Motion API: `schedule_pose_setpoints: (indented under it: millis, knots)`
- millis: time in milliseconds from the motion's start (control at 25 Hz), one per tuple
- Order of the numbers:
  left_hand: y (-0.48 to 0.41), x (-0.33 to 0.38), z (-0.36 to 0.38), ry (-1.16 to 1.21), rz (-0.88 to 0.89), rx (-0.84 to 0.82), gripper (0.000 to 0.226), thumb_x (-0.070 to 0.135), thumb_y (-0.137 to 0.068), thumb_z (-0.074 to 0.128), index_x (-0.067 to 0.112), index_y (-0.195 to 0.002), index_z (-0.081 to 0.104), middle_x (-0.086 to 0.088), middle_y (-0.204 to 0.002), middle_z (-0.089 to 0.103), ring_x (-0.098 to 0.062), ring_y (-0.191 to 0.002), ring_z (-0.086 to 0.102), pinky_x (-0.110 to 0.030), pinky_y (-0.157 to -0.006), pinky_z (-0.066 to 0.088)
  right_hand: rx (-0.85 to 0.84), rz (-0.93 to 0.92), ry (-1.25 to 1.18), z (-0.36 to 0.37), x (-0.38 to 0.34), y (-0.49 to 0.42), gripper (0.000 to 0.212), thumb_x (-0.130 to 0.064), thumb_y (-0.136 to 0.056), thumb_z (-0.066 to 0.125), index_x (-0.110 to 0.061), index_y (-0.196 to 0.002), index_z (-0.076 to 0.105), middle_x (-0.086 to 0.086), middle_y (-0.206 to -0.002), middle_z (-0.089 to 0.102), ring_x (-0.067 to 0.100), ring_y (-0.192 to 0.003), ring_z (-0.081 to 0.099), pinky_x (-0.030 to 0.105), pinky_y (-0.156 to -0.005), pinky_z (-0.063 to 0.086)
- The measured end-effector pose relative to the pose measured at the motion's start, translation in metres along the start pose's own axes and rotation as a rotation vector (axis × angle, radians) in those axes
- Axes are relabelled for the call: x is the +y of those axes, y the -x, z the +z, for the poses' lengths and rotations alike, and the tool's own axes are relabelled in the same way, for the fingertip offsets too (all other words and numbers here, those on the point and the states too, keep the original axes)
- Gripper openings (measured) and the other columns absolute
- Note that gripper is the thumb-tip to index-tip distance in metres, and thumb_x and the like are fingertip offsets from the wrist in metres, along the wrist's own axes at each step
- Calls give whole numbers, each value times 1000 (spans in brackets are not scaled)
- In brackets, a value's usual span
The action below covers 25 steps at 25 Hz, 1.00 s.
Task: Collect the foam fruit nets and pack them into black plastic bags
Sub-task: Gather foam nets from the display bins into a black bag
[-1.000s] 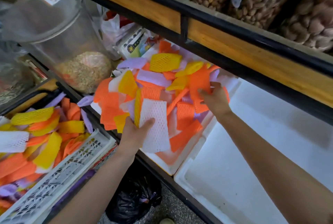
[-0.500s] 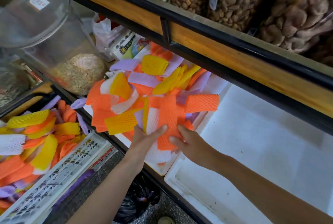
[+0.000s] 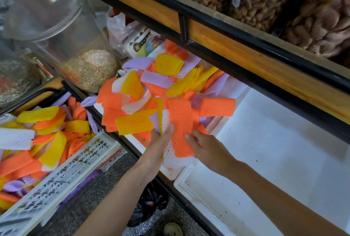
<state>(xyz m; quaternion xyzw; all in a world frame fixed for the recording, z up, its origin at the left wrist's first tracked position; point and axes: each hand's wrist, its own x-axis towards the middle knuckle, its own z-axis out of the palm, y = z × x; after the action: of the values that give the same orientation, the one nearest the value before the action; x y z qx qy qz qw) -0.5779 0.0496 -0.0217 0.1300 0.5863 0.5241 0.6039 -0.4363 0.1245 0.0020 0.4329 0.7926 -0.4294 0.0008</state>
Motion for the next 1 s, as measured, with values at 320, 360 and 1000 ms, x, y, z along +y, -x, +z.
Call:
schedule_pose_setpoints:
  millis: [320,360,1000]
  knots:
    - [-2,-9,-18,-105,22,252,53,17,-79,74,18,-122,43,-2,-113,63,-15,-95,64,-27,-66,52,562,-149,277,-44,63,-60,58,-12,-81,71,2,-129,43,19,-126,49,33,-116,46,42,-99,41]
    - [-1,-11,-21,-105,25,251,54,17,-79,74,18,-123,43,-2,-114,63,-16,-96,64,-27,-68,52,524,-102,332,-49,69,-70,65,-10,-81,70,3,-135,37,20,-133,44,34,-125,39,44,-105,37]
    - [78,-41,-55,-7,3,242,54,43,-79,66,27,-117,31,4,-116,55,-14,-101,61,-40,-89,52,-10,-101,-466,70,-17,15,15,-7,-94,52,-22,-92,48,-3,-89,60,-9,-72,58,11,-66,45]
